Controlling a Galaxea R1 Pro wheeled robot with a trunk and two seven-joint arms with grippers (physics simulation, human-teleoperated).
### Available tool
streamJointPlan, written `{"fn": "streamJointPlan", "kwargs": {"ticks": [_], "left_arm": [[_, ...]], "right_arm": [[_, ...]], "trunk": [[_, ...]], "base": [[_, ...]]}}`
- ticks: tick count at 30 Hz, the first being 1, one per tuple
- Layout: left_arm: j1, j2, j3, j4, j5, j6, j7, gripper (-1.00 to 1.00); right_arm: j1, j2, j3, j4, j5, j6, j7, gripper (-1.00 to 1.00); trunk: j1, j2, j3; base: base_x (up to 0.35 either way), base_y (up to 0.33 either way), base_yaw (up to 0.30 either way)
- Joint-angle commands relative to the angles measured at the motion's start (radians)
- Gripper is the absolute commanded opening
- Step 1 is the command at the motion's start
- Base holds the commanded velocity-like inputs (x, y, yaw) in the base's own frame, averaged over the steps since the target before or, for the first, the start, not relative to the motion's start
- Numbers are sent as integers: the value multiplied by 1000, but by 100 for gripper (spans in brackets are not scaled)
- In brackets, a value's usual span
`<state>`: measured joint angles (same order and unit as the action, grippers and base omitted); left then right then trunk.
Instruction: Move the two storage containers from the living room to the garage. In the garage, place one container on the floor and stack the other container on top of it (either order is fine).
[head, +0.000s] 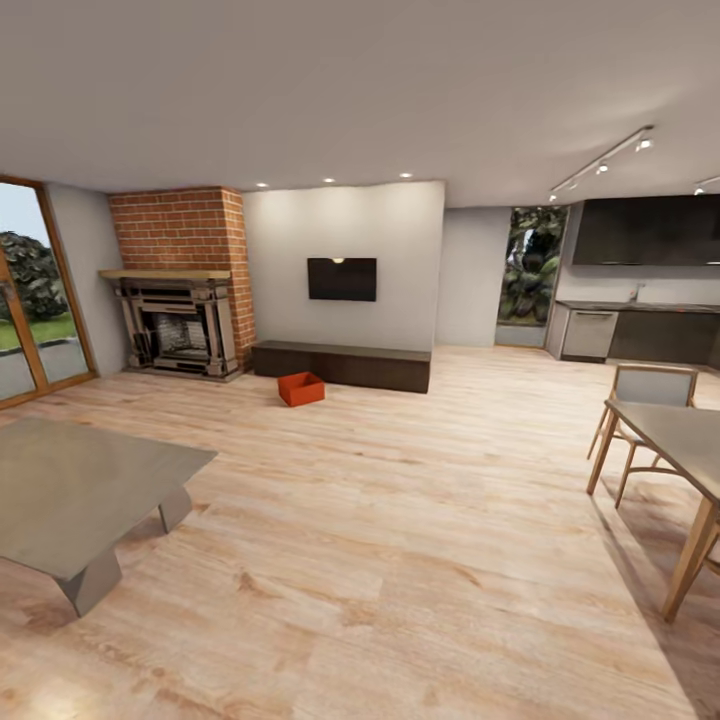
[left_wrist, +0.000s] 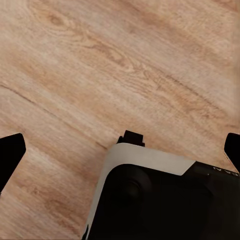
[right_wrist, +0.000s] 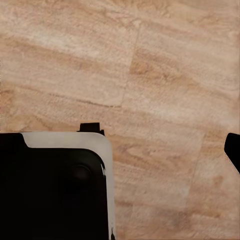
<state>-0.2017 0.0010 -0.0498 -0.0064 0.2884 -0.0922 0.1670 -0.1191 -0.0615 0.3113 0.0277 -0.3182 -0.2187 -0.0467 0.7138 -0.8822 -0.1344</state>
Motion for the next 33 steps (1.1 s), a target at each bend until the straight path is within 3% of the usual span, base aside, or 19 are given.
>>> {"fn": "streamJointPlan", "kwargs": {"ticks": [1, 33], "left_arm": [[-1, 0, -6, 0, 8, -3, 2, 100], [-1, -4, -7, 2, 3, -2, 2, 100]], "right_arm": [[-1, 0, 8, 3, -7, -5, -1, 100], [-1, 1, 5, 3, -10, -5, -1, 100]], "trunk": [[1, -1, -1], [1, -1, -1]], "base": [[322, 0, 0], [322, 0, 0]]}}
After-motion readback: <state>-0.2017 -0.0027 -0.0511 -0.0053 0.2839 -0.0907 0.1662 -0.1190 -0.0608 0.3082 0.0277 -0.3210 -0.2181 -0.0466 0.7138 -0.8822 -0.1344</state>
